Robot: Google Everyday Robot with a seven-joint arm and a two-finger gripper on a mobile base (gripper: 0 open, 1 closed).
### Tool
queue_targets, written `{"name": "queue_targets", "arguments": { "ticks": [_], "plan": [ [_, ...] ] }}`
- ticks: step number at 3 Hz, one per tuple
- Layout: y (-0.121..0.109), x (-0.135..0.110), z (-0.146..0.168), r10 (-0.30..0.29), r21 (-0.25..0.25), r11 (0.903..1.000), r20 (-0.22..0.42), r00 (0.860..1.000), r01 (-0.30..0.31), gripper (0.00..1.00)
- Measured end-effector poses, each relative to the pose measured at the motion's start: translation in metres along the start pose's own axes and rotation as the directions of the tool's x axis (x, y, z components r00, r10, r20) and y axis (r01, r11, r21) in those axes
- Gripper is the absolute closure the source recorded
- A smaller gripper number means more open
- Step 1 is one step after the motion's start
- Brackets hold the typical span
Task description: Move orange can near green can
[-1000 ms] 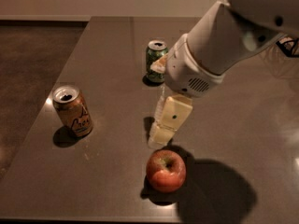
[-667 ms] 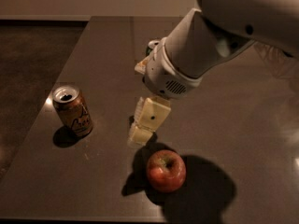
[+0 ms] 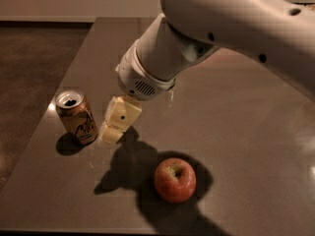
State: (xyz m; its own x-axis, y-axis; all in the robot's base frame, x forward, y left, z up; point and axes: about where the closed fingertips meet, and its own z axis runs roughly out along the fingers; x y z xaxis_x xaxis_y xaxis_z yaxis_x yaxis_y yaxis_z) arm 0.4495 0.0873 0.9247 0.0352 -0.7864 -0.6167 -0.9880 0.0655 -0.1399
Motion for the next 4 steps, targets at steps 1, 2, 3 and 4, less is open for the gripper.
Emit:
{"name": "queue_targets", "arguments": {
  "ticks": [1,2,3,4],
  "plan": [
    [-0.001,-0.021,0.022,0.004,-0.011,0.9999,0.030,1.000,-0.004,0.00],
    [0.002,-0.042,0.043,-0.007,-0.025,0.9997,0.051,0.999,0.008,0.00],
    [0.003,-0.049,0.056,-0.013,-0.027,0.9995,0.054,0.998,0.014,0.00],
    [0.001,-0.054,0.064,-0.019,-0.029,0.9994,0.056,0.998,0.021,0.00]
  ]
}}
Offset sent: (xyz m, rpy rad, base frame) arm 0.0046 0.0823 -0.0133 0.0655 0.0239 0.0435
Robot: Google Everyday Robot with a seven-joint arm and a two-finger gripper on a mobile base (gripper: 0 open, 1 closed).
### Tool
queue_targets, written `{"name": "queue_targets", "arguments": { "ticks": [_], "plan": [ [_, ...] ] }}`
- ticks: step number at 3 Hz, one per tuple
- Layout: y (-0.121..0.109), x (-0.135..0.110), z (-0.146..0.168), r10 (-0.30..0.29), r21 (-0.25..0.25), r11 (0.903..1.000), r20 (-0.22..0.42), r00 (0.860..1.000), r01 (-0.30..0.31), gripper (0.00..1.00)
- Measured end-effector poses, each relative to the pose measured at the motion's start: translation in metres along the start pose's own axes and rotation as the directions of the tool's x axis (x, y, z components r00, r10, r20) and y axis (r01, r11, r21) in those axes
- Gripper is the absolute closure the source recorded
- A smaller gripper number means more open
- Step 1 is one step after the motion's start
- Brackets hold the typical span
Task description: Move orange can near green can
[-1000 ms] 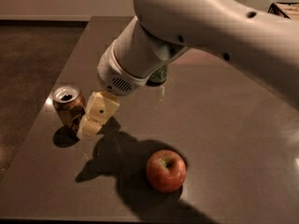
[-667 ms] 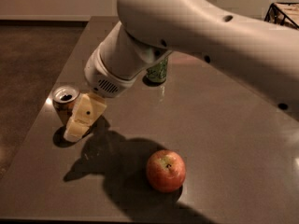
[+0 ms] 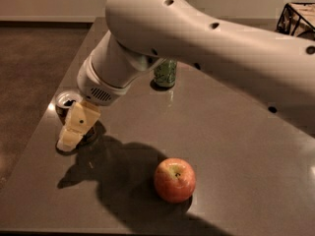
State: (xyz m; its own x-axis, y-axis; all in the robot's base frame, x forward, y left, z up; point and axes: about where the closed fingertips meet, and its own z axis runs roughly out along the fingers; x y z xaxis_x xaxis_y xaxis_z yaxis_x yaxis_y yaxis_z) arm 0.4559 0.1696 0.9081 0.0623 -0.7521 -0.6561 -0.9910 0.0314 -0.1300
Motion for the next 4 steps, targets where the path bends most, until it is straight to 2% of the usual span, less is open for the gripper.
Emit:
{"name": "queue_targets", "arguments": {
  "ticks": [1,3,4],
  "plan": [
    [-0.003,-0.002,0.003,-0.002,-0.005,1.0000,0.001,1.000,0.002,0.16],
    [-0.004,-0.003,-0.007,0.004,-0.019,0.9998,0.022,1.000,-0.003,0.62],
    [-0.011,0.002,-0.027,0.028,-0.005,0.9996,0.037,0.999,-0.028,0.86]
  ]
}}
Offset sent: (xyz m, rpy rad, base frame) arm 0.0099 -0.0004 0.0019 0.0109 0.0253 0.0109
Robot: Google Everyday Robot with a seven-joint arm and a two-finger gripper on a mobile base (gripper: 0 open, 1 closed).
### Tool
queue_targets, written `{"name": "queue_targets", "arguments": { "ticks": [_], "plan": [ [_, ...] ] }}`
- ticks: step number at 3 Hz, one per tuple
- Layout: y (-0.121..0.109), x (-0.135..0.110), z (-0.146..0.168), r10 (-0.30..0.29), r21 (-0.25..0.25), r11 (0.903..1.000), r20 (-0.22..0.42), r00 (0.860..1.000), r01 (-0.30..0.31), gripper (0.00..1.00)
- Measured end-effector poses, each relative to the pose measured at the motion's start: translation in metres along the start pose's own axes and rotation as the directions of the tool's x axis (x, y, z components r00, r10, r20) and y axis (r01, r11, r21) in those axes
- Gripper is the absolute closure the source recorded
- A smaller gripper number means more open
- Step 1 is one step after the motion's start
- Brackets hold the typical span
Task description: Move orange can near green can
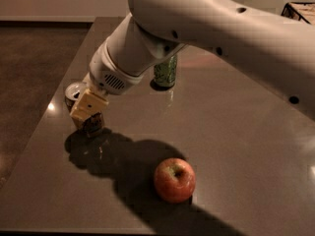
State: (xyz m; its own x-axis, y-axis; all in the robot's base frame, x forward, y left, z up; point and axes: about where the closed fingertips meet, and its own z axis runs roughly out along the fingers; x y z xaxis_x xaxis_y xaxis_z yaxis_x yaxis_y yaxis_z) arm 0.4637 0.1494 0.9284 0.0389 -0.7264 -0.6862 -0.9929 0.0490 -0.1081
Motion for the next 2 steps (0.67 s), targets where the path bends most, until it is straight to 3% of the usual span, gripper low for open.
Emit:
{"name": "queue_targets", "arguments": {
  "ticks": [1,2],
  "plan": [
    [-0.017,0.016,-0.033,0.036,0.046,0.9983,-0.016,0.999,-0.035,1.00],
    [-0.037,0.042,-0.064,0.086,0.093,0.9923,-0.044,0.995,-0.082,1.00]
  ]
}}
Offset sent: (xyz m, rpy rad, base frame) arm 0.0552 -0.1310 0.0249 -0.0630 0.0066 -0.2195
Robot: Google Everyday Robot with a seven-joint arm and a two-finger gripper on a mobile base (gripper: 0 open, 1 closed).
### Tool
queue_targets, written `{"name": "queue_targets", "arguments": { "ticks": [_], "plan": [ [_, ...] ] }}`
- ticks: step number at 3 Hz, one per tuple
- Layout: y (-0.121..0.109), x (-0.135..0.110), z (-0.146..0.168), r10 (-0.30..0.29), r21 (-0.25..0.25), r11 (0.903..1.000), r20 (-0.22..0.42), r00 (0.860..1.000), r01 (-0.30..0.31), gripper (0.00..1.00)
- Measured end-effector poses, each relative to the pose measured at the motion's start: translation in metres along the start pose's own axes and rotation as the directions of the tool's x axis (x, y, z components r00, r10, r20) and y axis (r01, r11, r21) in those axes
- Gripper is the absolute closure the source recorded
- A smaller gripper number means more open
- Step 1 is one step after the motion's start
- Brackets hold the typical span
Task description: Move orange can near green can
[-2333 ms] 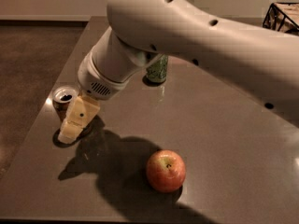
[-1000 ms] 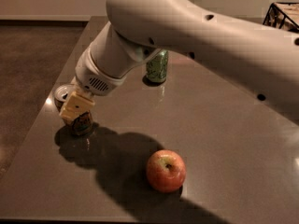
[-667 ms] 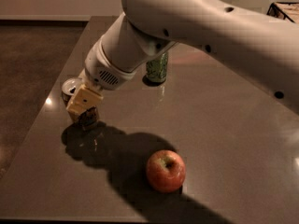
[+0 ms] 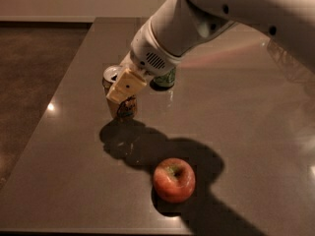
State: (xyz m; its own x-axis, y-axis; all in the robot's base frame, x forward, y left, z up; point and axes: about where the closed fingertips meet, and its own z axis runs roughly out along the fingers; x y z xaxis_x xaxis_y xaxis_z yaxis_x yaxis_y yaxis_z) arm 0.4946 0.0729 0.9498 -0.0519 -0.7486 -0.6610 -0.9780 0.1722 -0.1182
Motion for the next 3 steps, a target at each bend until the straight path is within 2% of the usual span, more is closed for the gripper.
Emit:
{"name": "queue_targets", "arguments": {
  "ticks": [1,2,3],
  "plan": [
    [-0.024,0.029,-0.015,0.061,0.041,0.9974,-0.039,0.997,-0.060,1.00],
    [-0.052,0.056,-0.019,0.135,0.079,0.9884,-0.057,0.989,-0.130,1.00],
    [-0.076,0.077,-0.027,0.199,0.127,0.9734,-0.056,0.978,-0.191,1.00]
  ]
}}
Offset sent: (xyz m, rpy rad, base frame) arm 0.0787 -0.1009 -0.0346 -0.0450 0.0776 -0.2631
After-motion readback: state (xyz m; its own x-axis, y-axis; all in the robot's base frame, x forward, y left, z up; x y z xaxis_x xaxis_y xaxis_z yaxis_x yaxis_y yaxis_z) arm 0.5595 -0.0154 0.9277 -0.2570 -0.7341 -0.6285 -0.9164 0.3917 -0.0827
